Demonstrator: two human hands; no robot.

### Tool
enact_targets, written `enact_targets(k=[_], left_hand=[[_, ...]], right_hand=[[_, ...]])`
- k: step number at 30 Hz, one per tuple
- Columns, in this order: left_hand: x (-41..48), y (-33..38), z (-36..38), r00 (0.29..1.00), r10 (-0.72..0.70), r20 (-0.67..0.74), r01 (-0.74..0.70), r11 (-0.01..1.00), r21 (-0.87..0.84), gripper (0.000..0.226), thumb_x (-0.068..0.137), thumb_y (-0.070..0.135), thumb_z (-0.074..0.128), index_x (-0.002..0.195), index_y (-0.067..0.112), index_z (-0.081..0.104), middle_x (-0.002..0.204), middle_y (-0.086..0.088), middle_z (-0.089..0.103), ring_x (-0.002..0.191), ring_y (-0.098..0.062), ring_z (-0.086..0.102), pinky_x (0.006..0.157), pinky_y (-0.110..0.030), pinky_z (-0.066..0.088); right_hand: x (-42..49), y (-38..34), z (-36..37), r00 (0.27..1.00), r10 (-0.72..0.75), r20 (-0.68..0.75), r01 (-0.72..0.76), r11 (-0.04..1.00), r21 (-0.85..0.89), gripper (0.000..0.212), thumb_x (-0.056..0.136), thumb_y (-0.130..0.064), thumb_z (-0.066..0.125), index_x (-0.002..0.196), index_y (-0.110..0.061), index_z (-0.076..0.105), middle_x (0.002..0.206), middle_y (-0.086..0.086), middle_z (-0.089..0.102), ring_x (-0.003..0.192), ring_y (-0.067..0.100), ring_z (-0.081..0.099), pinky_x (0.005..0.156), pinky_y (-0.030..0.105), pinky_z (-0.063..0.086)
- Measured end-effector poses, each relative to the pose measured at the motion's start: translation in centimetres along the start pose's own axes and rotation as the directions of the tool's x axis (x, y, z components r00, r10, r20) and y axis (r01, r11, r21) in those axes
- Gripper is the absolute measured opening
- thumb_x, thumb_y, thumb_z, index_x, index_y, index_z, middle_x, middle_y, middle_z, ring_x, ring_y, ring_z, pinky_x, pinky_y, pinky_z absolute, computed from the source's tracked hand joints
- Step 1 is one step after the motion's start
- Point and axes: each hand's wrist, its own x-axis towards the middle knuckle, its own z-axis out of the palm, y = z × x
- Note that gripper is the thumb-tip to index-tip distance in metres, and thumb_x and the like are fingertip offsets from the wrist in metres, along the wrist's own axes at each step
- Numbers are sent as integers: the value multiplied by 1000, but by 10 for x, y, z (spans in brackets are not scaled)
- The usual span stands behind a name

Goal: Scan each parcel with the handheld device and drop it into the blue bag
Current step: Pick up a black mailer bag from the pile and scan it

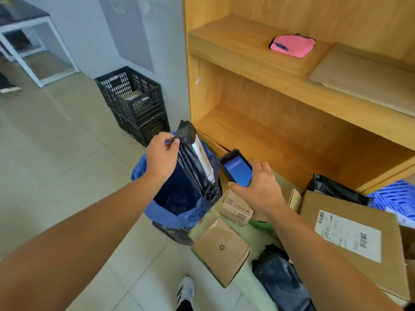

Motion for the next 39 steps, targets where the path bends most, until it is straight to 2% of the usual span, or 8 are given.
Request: enact_targets(k=[8, 13, 15, 17, 20, 23, 27, 39], left_hand=[[35, -62, -41, 998, -61, 23, 61, 998, -30, 4, 101, 19, 64, 97, 22, 64, 104, -7, 71, 94, -21, 68, 86, -37, 58], [46, -97, -45, 997, -57, 50, 55, 997, 52, 6, 99, 14, 65, 94, 12, 69, 96, -3, 67, 84, -13, 62, 74, -9, 43], [47, -104, -41, 997, -30, 71, 23, 994, 109, 12, 97, 9, 66, 86, 6, 70, 83, 0, 64, 76, -11, 56, 70, -16, 39], [47, -114, -33, 994, -17, 105, 0, 988, 153, 16, 95, 9, 67, 80, 11, 68, 77, 6, 60, 75, -9, 54, 71, -20, 36], [47, -128, -18, 987, 30, 156, -60, 980, 188, 22, 93, 11, 70, 80, 27, 64, 83, 13, 60, 89, -7, 52, 76, -16, 34], [43, -140, -3, 975, 49, 216, -88, 981, 175, 16, 93, 9, 70, 84, 22, 68, 90, 10, 62, 90, -10, 57, 81, -22, 43], [43, -155, 18, 948, 28, 316, -90, 979, 183, 11, 96, 11, 68, 93, 21, 72, 97, 11, 67, 93, -8, 62, 80, -2, 39], [44, -157, 53, 921, 12, 389, -76, 986, 149, 12, 94, 7, 69, 100, 16, 75, 100, 9, 72, 93, -8, 64, 82, -6, 43]], right_hand=[[26, -62, 39, 1000, -8, 22, 8, 1000, 4, 91, 71, -69, 67, 147, -26, 39, 131, -4, 42, 113, 22, 56, 89, 46, 53], [40, -77, 55, 999, 16, 39, -15, 1000, -22, 88, 79, -61, 72, 151, -24, 36, 141, -2, 40, 125, 22, 48, 94, 43, 46], [43, -77, 57, 999, 20, 50, -18, 999, -28, 89, 78, -63, 72, 150, -24, 37, 141, -3, 41, 124, 21, 49, 94, 43, 47], [46, -74, 56, 998, 37, 47, -35, 999, -31, 90, 73, -67, 70, 147, -25, 39, 137, -4, 43, 120, 20, 52, 94, 42, 50], [51, -66, 53, 996, 81, 36, -81, 997, -4, 86, 66, -71, 66, 139, -30, 45, 126, -7, 45, 112, 19, 54, 92, 47, 53], [53, -59, 48, 993, 107, 42, -107, 994, 0, 82, 70, -64, 70, 139, -29, 44, 124, -6, 44, 107, 19, 53, 91, 49, 52], [50, -47, 47, 992, 124, 27, -124, 992, -1, 75, 74, -58, 74, 137, -28, 45, 122, -5, 44, 103, 15, 48, 91, 46, 52], [52, -22, 42, 983, 183, 13, -183, 983, 10, 86, 70, -61, 69, 143, -26, 42, 125, -4, 44, 109, 20, 54, 90, 45, 54]])
